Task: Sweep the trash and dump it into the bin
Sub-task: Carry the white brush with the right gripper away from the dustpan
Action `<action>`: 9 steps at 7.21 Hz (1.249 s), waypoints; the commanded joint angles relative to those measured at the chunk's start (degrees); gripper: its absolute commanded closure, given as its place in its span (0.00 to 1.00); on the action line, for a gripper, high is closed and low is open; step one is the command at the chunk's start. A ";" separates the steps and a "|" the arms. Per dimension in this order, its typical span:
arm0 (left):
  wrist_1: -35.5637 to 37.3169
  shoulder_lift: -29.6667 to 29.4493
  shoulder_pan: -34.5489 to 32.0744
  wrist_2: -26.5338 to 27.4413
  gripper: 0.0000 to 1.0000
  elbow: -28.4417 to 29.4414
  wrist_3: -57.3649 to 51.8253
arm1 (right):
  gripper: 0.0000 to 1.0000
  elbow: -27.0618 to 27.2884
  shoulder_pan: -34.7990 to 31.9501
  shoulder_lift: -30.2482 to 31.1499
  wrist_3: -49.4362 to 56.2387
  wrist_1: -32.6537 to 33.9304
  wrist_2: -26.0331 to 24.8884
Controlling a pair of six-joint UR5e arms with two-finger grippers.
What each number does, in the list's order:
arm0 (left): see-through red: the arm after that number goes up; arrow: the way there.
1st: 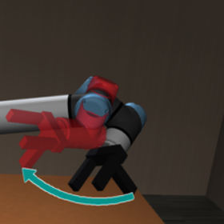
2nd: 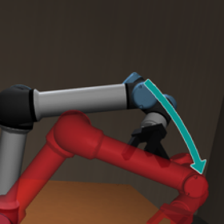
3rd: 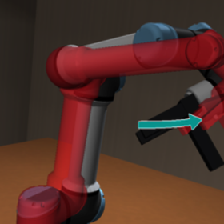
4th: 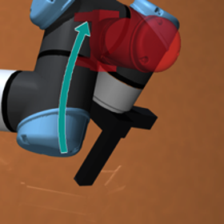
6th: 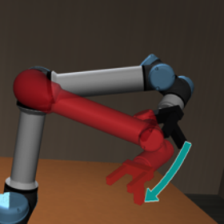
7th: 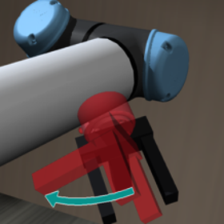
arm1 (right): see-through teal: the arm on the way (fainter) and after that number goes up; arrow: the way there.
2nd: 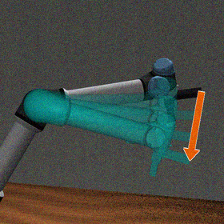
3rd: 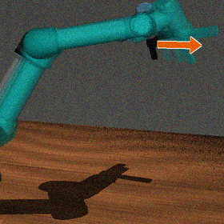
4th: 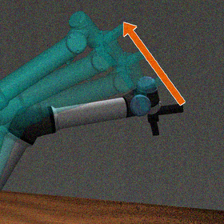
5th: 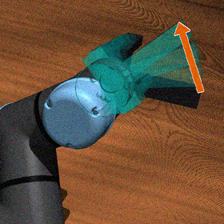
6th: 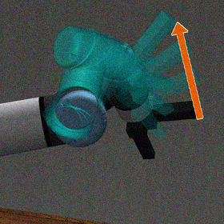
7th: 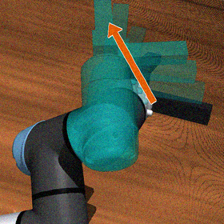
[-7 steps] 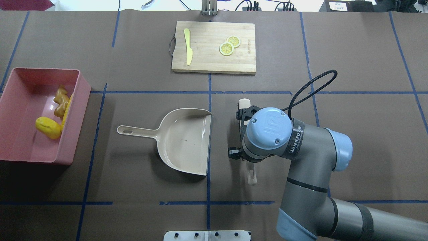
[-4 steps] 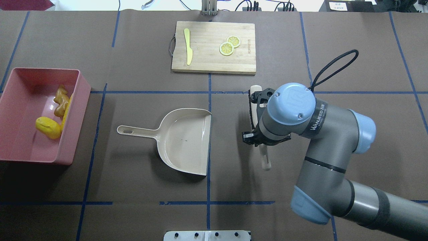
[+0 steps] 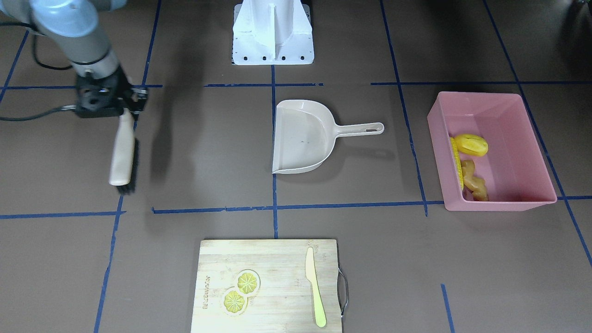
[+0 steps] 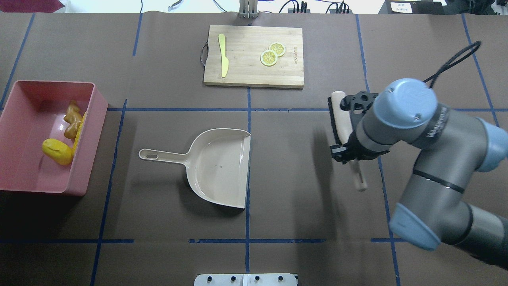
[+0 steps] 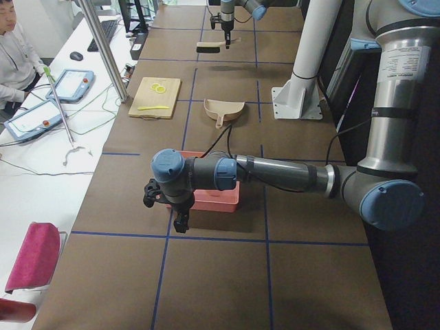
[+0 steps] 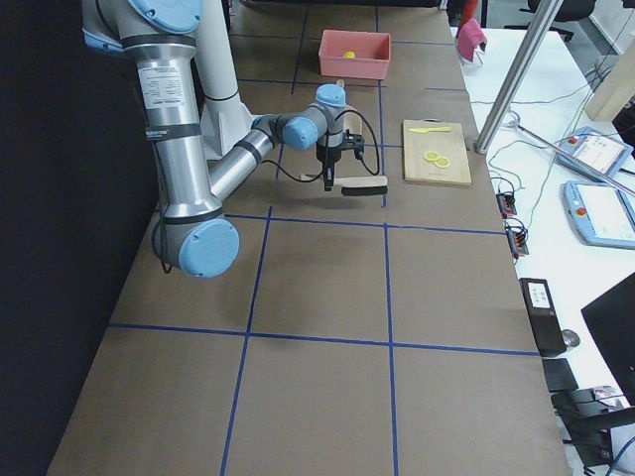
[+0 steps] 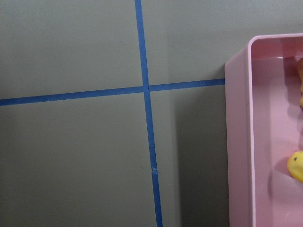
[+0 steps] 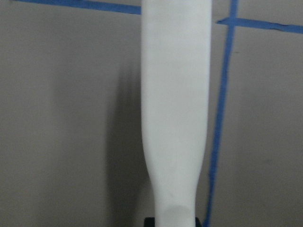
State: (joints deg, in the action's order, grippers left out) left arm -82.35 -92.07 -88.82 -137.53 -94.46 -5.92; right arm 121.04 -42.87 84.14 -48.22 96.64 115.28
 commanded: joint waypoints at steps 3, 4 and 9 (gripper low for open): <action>0.00 0.05 -0.04 -0.02 0.00 -1.95 0.29 | 1.00 -3.06 -7.92 26.89 5.15 -29.31 7.57; 0.00 0.05 -0.04 -0.19 0.00 -1.95 0.21 | 1.00 -8.84 -8.37 28.25 4.89 -36.62 7.68; 0.09 2.67 -0.30 -0.19 0.00 -5.72 0.29 | 1.00 -19.43 -10.22 28.62 8.91 -41.62 7.85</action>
State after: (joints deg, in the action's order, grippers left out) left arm -82.28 -90.32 -89.12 -137.77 -98.84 -5.64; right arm 103.64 -53.04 112.75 -41.43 55.19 123.15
